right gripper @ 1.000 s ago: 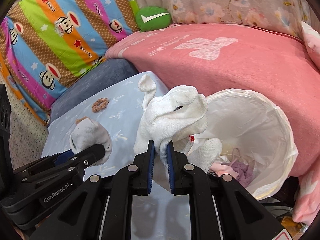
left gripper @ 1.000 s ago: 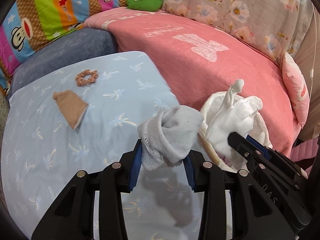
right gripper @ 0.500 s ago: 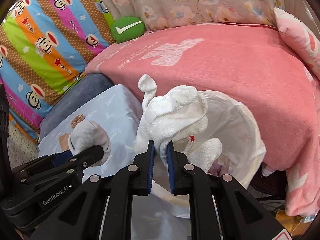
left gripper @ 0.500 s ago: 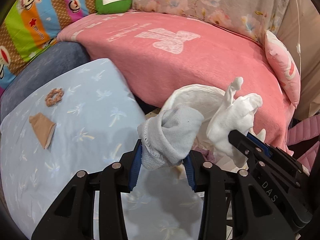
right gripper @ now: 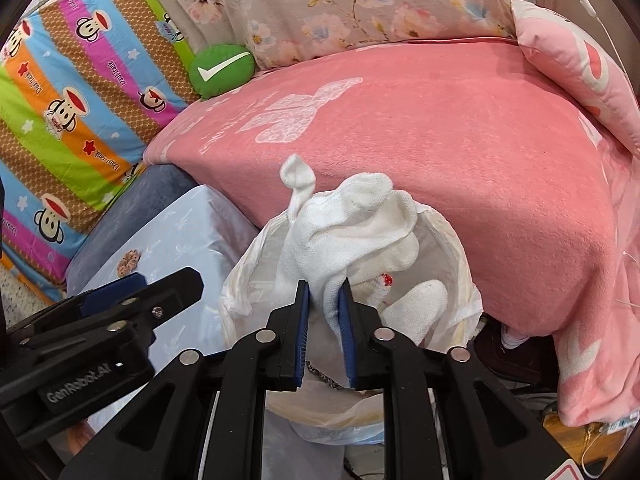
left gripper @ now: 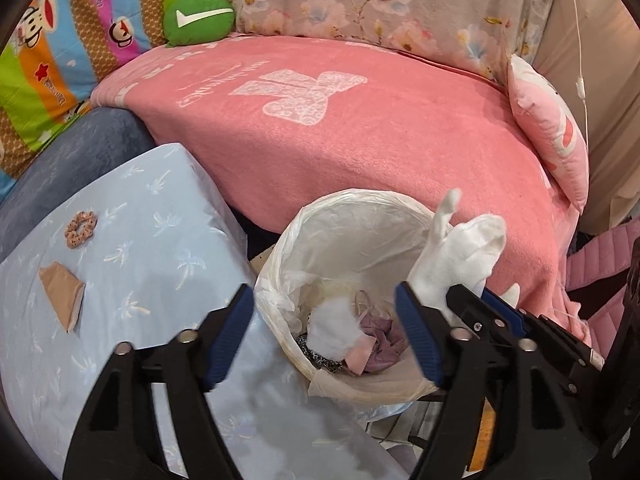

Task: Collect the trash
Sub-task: 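Move both grippers back toward the beige sock and tan scrunchie on the table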

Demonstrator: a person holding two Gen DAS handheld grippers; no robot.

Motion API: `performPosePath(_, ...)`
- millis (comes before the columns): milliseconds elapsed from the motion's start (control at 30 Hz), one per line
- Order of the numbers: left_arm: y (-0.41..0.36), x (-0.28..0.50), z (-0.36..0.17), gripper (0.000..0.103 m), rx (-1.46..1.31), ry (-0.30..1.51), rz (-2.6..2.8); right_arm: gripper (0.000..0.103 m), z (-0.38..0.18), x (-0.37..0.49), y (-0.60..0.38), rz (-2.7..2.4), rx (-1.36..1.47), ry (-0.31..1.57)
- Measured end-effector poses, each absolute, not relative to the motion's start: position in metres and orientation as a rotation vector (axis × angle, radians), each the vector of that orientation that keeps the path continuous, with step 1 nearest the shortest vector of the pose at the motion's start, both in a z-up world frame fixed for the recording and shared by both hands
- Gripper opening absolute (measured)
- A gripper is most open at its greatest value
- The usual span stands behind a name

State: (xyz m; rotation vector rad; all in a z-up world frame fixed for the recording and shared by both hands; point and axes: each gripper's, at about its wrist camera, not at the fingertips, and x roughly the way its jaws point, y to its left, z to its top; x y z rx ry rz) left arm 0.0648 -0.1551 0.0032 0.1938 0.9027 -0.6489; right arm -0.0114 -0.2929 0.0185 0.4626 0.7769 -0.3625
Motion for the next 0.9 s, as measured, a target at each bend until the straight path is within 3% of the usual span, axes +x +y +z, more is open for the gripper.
performPosePath(367, -0.143, 0.069, 0.002, 0.078, 0.188, 0.886, -0.602, 0.024, 0.017, -0.004, -0.284, -0.349, 0.448, 0.779)
performPosePath(900, -0.108, 0.076, 0.001, 0.078, 0.138, 0.895, -0.547, 0.026, 0.017, 0.004, -0.256, -0.305, 0.405, 0.8)
